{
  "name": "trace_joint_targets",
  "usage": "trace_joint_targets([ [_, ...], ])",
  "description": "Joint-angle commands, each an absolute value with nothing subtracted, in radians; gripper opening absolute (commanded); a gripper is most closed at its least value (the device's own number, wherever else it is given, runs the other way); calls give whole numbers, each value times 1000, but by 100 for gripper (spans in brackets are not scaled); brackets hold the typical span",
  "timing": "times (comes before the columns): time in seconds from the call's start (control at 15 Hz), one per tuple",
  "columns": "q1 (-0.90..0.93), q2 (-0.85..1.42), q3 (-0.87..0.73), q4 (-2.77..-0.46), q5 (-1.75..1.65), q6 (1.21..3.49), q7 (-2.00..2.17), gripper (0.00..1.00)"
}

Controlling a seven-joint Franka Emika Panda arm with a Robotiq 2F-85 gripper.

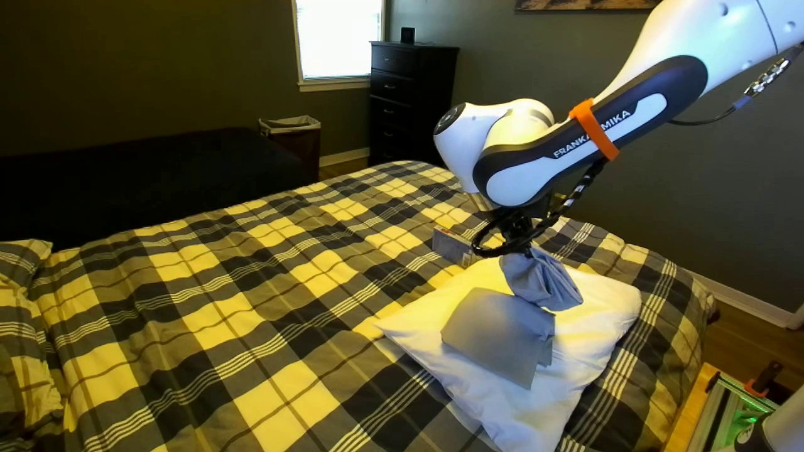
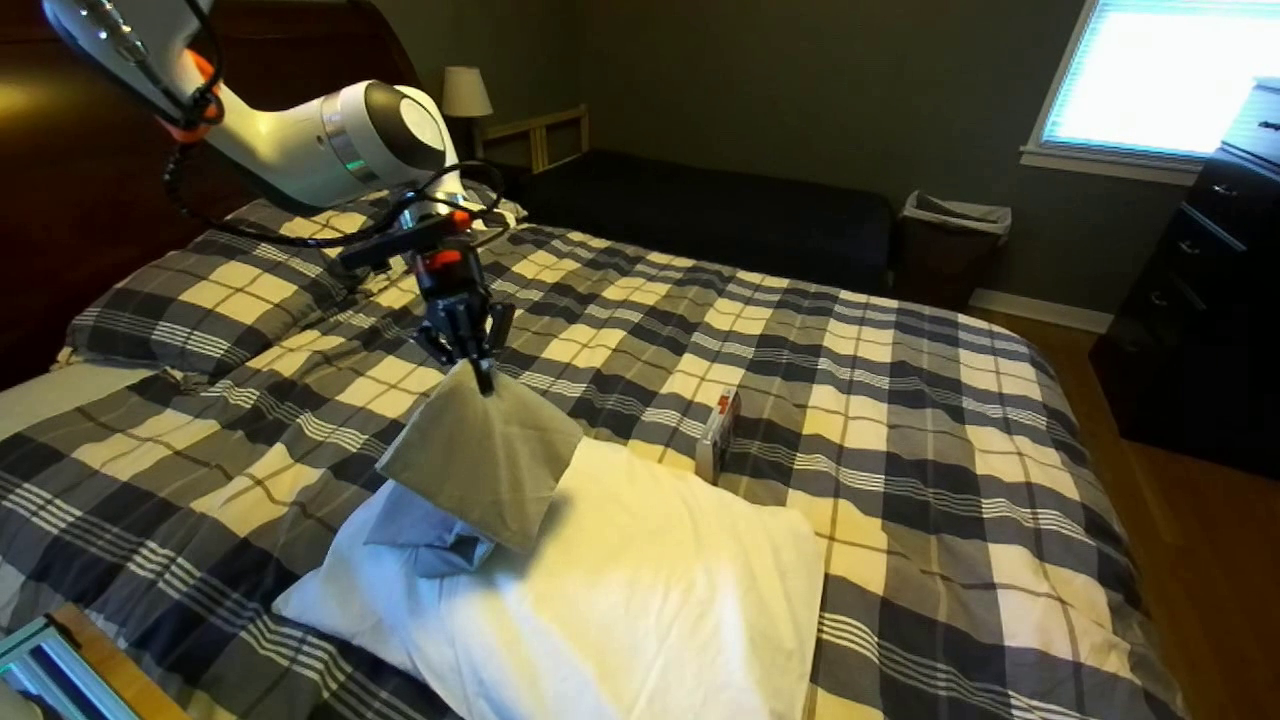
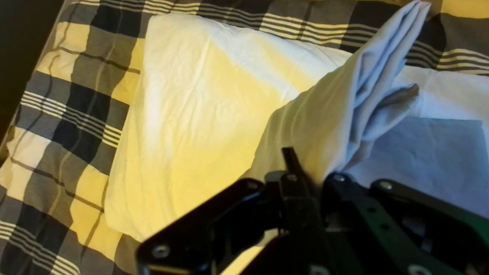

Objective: Place the sheet that is at the bottom, on the sheet on top of it

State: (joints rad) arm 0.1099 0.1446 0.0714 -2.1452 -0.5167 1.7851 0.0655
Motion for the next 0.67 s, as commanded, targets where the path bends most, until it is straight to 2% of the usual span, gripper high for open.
trace_joint_targets([
  [0.0,114,111,73,-2142,-550,1734,77,2],
  [0.6,135,90,111,-2137,-551,1722,41,2],
])
